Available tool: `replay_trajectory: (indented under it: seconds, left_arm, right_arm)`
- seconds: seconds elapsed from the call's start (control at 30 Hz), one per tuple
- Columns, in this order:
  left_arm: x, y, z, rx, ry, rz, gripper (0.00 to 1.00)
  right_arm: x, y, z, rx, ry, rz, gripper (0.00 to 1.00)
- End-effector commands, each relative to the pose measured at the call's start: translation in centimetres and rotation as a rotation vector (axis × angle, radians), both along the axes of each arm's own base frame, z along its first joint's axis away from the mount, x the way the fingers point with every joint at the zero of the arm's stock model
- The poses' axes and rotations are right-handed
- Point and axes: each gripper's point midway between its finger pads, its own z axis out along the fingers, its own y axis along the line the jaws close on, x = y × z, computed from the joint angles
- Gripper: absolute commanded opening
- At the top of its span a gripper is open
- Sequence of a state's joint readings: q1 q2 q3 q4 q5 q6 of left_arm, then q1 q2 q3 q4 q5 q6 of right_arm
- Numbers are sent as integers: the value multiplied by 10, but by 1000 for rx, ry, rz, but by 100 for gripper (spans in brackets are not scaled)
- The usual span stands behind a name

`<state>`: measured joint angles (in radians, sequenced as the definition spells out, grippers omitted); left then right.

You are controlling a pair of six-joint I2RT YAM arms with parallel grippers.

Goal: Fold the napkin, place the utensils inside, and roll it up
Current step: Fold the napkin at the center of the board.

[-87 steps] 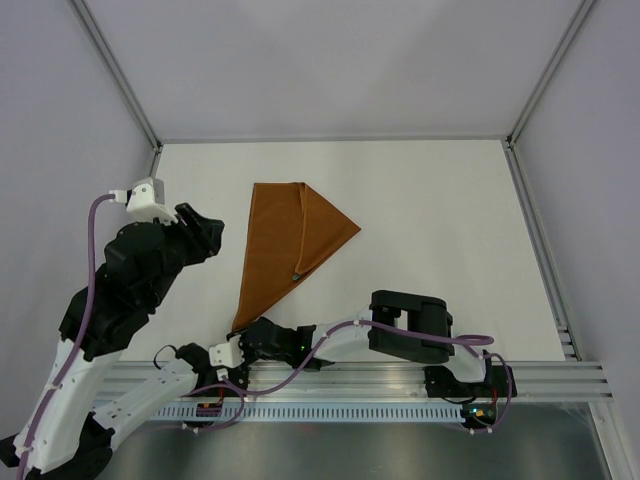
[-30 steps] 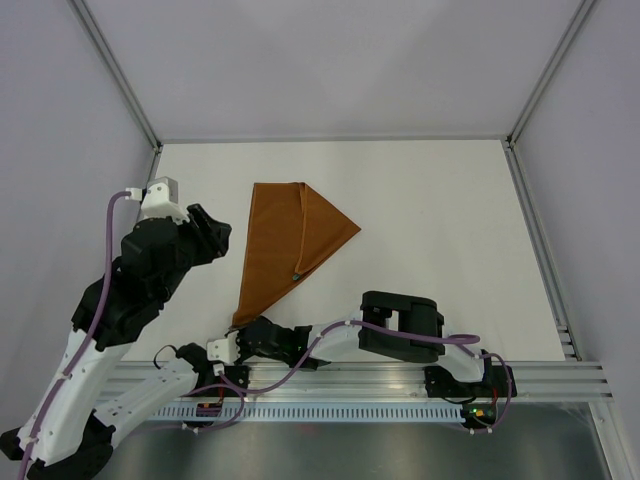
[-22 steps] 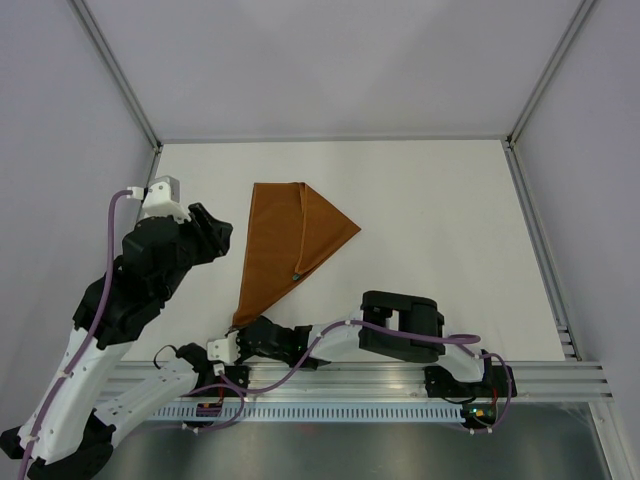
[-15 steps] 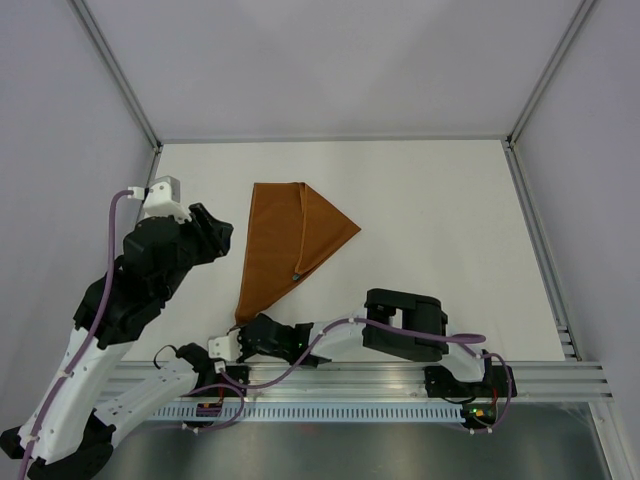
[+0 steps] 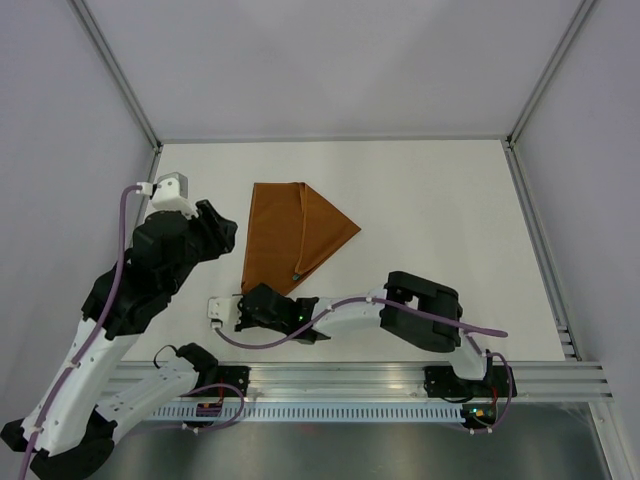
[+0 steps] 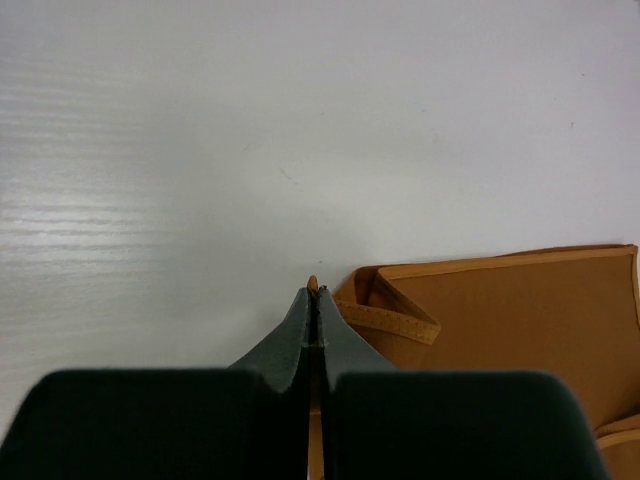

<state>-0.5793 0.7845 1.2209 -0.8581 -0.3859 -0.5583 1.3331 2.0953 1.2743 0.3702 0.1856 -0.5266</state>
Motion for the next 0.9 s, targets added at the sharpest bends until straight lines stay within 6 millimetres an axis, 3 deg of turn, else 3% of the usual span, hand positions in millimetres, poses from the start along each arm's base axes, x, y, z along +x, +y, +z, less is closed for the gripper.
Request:
replay_trajectory:
  seconds: [0.0, 0.53, 0.67, 0.87]
  left_arm:
    - [5, -8, 8, -25, -21, -19, 55]
    - [21, -24, 8, -6, -33, -63, 56]
    - [28, -29, 4, 3, -25, -75, 57]
    - [32, -33, 4, 5, -33, -86, 57]
  right_arm:
    - [16, 4, 51, 99, 18, -63, 0]
    - [105, -67, 77, 80, 31, -349, 0]
    - [122, -84, 86, 88, 34, -400, 1]
    - [132, -96, 96, 93, 20, -445, 0]
